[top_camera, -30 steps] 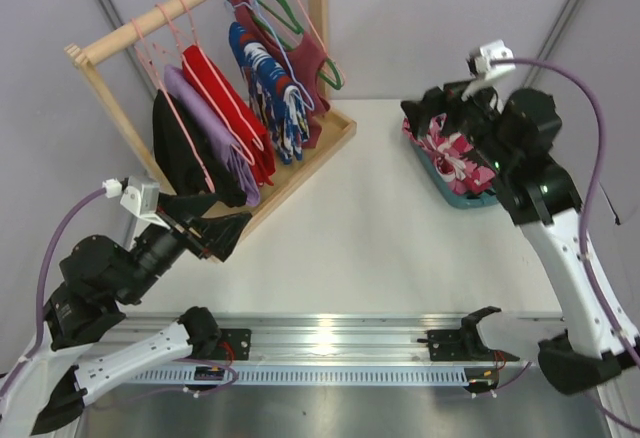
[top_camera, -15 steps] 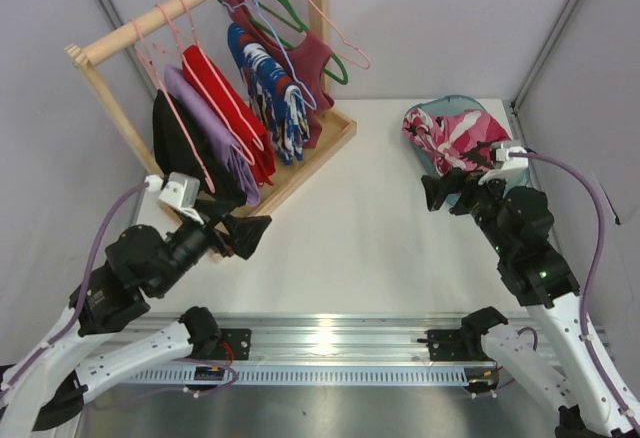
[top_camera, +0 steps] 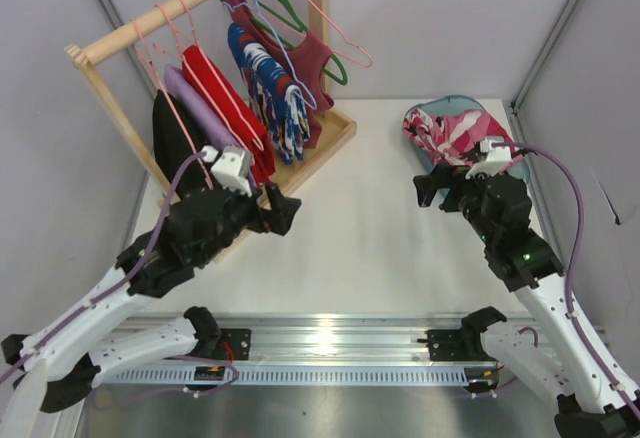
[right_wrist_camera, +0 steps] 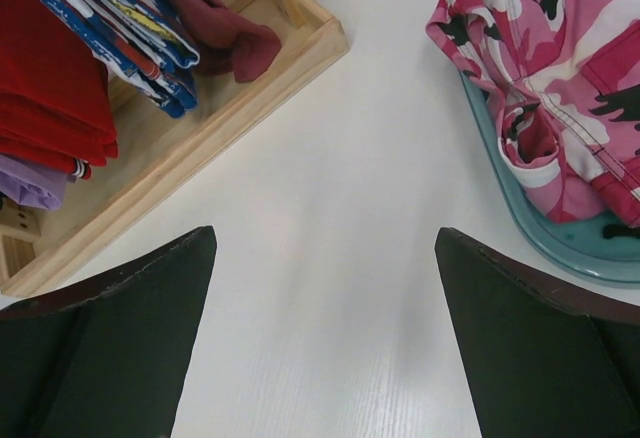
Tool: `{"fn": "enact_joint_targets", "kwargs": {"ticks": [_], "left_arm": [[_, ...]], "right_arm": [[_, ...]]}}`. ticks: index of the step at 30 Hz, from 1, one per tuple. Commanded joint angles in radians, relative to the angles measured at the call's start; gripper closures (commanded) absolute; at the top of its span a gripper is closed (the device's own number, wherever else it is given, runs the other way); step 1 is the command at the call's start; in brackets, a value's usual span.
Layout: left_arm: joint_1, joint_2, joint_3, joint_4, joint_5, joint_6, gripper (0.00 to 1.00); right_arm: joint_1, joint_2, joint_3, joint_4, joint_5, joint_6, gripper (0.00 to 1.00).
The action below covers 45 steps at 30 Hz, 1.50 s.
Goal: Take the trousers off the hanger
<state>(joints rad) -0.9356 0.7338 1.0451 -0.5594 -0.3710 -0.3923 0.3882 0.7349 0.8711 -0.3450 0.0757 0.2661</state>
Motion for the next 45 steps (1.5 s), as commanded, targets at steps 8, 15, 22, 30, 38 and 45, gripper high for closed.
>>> {"fn": "enact_joint_targets", "kwargs": {"ticks": [8, 15, 22, 30, 38, 45], "left_arm": [[0.319, 0.150, 0.262, 0.102, 0.352, 0.105, 0.00], [0.319, 0.037, 0.212, 0.095, 0.406, 0.156, 0.00], [0.319, -0.272, -0.069, 0.096, 0.293, 0.083, 0.00], [0.319, -0.591, -0.332, 0.057, 0.178, -0.138, 0.00], [0.319, -0.652, -0.365, -0.085, 0.149, -0.195, 0.01], [0.319, -0.677, -0.372, -0.120, 0.107, -0.206, 0.00]], "right_arm": [[0.000, -0.083, -0.046, 0.089, 0.044, 0.015, 0.01], [0.000, -0.163, -0.086, 0.058, 0.064, 0.024, 0.00], [0.000, -0.230, -0.171, 0.023, 0.046, 0.074, 0.01], [0.001, -0.468, -0.379, 0.047, 0.027, 0.186, 0.01], [0.003, -0.591, -0.469, -0.045, 0.006, 0.269, 0.01], [0.003, -0.641, -0.472, -0.080, 0.053, 0.334, 0.01]]}}
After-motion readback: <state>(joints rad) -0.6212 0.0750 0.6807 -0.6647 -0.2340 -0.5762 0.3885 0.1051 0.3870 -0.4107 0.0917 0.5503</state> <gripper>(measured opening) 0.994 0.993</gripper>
